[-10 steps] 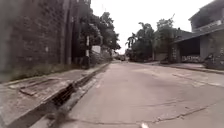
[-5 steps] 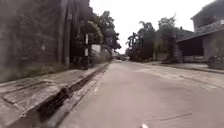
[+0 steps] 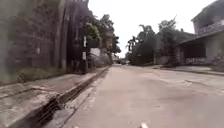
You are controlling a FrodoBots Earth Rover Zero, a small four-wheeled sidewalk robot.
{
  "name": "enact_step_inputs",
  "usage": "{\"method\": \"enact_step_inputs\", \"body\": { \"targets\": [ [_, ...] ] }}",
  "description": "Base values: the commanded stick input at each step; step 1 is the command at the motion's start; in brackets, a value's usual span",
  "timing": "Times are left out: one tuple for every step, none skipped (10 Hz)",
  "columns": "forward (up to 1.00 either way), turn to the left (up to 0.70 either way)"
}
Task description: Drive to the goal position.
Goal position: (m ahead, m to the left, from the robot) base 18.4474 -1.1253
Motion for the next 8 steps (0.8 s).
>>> {"method": "enact_step_inputs", "body": {
  "targets": [
    [0.70,0.00],
    [0.70,0.00],
    [0.70,0.00],
    [0.70,0.00],
    [0.70,0.00],
    [0.70,0.00],
    [0.70,0.00],
    [0.70,0.00]
  ]
}}
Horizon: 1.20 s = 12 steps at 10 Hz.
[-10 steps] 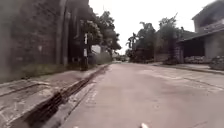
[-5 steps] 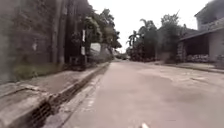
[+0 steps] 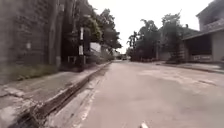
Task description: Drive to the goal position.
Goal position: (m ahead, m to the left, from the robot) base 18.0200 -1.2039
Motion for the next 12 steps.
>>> {"method": "enact_step_inputs", "body": {
  "targets": [
    [0.70,0.00],
    [0.70,0.00],
    [0.70,0.00],
    [0.70,0.00],
    [0.70,0.00],
    [0.70,0.00],
    [0.70,0.00],
    [0.70,0.00],
    [0.70,0.00],
    [0.70,0.00],
    [0.70,0.00],
    [0.70,0.00]
  ]
}}
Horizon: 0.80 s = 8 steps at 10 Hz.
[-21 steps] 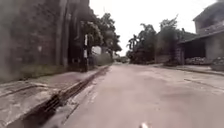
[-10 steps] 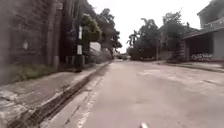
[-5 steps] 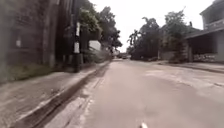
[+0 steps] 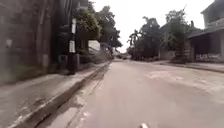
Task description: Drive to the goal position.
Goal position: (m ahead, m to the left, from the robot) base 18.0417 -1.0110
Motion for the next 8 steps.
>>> {"method": "enact_step_inputs", "body": {
  "targets": [
    [0.70,0.00],
    [0.70,0.00],
    [0.70,0.00],
    [0.70,-0.01],
    [0.70,-0.03],
    [0.70,-0.03],
    [0.70,-0.03],
    [0.70,-0.03]
  ]
}}
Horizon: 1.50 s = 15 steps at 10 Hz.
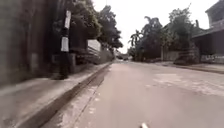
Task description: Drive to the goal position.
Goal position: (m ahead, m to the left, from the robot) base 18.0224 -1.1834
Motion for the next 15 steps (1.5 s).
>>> {"method": "enact_step_inputs", "body": {
  "targets": [
    [0.70,-0.04],
    [0.70,-0.15],
    [0.70,-0.06],
    [0.70,0.00],
    [0.70,0.00],
    [0.70,0.00],
    [0.70,0.00],
    [0.70,0.00],
    [0.70,0.00],
    [0.70,0.00],
    [0.70,0.00],
    [0.70,0.00],
    [0.70,0.00],
    [0.70,0.00],
    [0.70,0.00]
  ]
}}
